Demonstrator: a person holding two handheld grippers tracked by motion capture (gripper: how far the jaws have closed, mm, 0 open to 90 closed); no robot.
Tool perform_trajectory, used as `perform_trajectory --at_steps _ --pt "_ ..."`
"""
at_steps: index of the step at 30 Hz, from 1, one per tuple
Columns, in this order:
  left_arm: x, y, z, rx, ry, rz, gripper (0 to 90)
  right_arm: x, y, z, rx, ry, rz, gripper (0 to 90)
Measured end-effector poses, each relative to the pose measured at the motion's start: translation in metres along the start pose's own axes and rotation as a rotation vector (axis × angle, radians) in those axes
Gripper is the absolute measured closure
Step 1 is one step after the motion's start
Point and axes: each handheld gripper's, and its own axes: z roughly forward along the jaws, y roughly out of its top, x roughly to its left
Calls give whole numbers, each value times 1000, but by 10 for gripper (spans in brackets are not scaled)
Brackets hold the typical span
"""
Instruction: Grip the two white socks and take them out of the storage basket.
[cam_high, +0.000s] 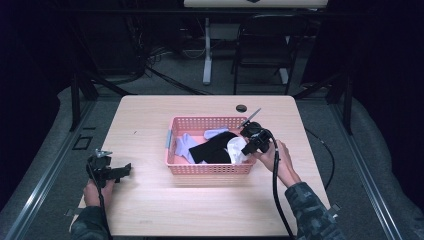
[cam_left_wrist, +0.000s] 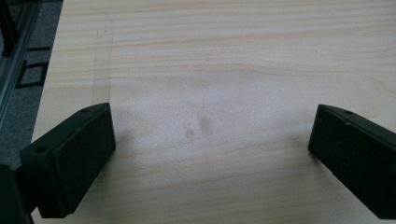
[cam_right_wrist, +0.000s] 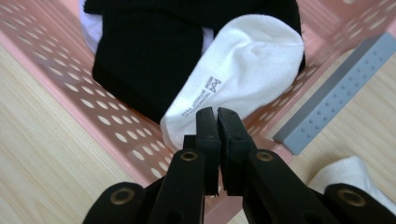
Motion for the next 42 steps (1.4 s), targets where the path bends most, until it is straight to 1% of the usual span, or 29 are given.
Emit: perform_trajectory --at_steps 1,2,3,5,6,7,12,19,29,32,34,38,42 --pt "0 0 0 0 0 0 5 1 1 -2 1 -1 -8 882" --pt "0 0 0 0 0 0 5 3 1 -2 -26 1 4 882" --pt "0 0 0 0 0 0 5 3 2 -5 -19 6 -7 883" --pt "0 0 0 0 0 0 5 4 4 -9 -25 7 -23 884" --pt "0 0 0 0 0 0 5 3 5 -11 -27 16 -27 884" --pt "0 0 0 0 0 0 5 4 6 -13 -41 15 -29 885" --pt "0 0 0 0 0 0 5 7 11 -25 -70 11 -44 887" --pt "0 0 0 0 0 0 5 10 18 -42 -106 -3 -52 887" --pt "0 0 0 0 0 0 5 14 27 -60 -157 -3 -57 888" --pt "0 0 0 0 0 0 5 15 30 -65 -171 -2 -66 887" --pt "0 0 0 0 0 0 5 15 32 -69 -169 -9 -78 887" --pt "0 0 0 0 0 0 5 18 36 -76 -191 -3 -77 887" --pt "0 0 0 0 0 0 5 19 39 -85 -207 -11 -87 887"
